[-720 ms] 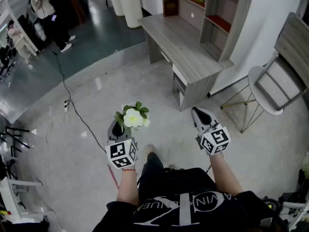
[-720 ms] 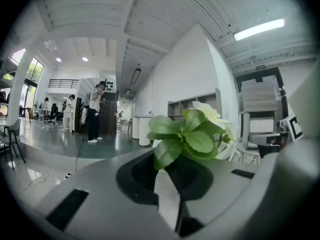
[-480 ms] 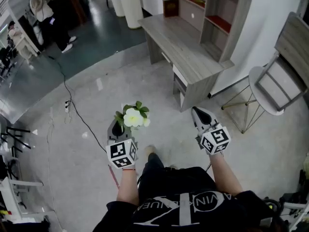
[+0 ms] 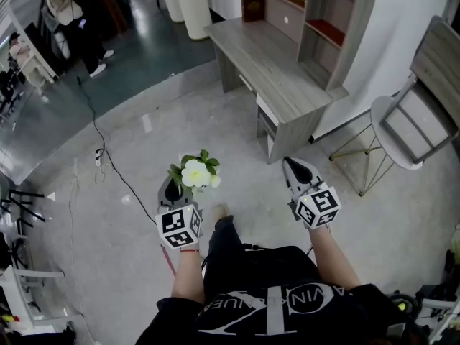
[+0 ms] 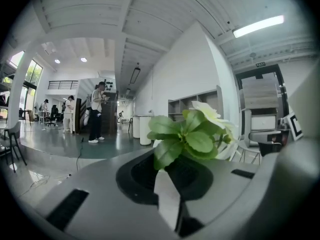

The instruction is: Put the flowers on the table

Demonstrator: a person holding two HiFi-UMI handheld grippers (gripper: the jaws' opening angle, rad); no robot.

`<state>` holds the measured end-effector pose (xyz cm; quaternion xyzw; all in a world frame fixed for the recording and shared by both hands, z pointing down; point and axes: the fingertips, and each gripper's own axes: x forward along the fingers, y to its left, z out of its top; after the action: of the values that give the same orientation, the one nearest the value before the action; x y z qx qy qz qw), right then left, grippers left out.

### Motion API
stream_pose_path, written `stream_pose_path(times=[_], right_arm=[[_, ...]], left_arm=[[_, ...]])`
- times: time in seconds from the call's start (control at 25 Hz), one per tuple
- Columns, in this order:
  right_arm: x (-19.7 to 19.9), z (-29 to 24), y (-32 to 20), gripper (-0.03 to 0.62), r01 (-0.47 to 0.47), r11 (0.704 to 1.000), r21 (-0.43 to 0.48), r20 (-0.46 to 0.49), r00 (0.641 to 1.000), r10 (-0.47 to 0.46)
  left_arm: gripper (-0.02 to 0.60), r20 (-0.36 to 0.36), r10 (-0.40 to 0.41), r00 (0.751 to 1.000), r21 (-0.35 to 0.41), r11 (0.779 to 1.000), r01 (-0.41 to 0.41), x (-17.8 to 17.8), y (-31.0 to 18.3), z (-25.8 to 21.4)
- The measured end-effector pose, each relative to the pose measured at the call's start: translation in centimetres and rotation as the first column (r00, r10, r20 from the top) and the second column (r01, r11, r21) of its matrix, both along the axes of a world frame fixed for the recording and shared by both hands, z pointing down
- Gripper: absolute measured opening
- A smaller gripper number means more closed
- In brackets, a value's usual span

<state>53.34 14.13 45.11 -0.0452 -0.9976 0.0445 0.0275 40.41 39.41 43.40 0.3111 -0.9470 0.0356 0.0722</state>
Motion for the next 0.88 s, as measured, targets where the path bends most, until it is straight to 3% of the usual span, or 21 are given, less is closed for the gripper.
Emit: stream_pose_path(times=[0.28, 0.4, 0.56, 0.88], right_arm=[[-3.5, 0.9, -1.8, 0.009, -0.031, 0.999, -0.013, -0.026, 0.999, 0.031], [-6.5, 1.4, -2.5, 0.009, -0.047, 0.999, -0.024, -0.040, 0.998, 0.046], [-10.7, 1.5, -3.0, 0.009, -0.050, 0.998, -0.029, -0.057, 0.997, 0.048], [-18.4, 1.4, -4.3, 0.010, -0.088, 0.995, -0.041, -0.082, 0.993, 0.085]], left_arm=[[0.041, -0.026, 0.010, 1.000, 0.025, 1.000, -0.009, -4.0, -1.2, 0.8], [0.041, -0.043, 0.011, 0.999, -0.001, 1.000, -0.011, -7.5, -1.3, 1.6], [0.041, -0.057, 0.000, 0.998, 0.026, 1.000, 0.001, -12.5, -1.7, 1.1], [0.040, -0.083, 0.065, 0.994, 0.000, 0.998, -0.065, -20.7, -4.4, 1.3]])
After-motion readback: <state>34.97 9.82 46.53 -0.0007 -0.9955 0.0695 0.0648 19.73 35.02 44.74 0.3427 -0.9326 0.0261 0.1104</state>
